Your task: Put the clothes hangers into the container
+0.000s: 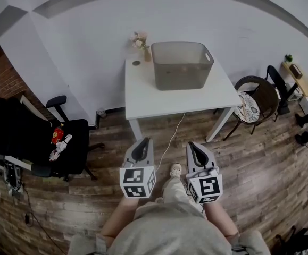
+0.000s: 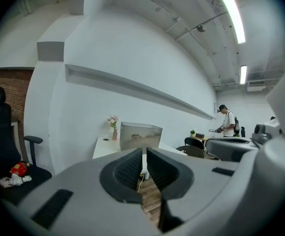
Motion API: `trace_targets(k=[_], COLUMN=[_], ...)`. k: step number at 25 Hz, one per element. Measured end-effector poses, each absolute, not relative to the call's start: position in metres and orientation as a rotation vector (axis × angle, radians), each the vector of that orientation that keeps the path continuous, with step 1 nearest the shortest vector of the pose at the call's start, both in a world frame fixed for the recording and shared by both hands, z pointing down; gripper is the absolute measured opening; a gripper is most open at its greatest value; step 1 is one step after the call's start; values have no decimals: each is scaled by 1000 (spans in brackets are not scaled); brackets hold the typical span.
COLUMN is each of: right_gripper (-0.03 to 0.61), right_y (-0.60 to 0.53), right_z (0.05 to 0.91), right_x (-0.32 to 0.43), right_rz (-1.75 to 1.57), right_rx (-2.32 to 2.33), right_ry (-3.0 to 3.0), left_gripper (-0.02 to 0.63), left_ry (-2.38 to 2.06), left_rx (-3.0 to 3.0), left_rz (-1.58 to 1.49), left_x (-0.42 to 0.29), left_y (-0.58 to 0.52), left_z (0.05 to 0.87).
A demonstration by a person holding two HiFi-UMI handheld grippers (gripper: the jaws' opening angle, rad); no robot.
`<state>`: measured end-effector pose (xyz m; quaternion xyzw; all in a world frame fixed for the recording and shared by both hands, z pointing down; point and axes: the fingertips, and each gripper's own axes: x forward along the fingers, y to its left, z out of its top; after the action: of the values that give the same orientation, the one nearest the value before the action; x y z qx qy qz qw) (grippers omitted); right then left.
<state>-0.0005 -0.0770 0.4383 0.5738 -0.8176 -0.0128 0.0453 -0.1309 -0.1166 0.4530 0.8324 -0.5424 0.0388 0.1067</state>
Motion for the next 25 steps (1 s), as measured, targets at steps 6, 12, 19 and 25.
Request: trace_targets(k=[6,12,19,25], right_gripper=[2,2,0,0], right_y=[-71,-68,-71,-75], right_z=[441,444,448,446], right_x=[-4,-8,-10,-10], right_rz=[-27,-24,-4,-6], right_rx=[1748,1731,1730,1721], right_ry=[-2494,-2504,-2489,-2493], left_gripper=[26,25,23,21], left_ry=[-1609,-1619,-1619,-1619], left_rx=[2465,2448,2443,2439], left_rz=[86,92,89,86], left_x=[-137,-145,-148,-148], left_y=[-103,-99,-101,-105], left_z=[454,458,459,458])
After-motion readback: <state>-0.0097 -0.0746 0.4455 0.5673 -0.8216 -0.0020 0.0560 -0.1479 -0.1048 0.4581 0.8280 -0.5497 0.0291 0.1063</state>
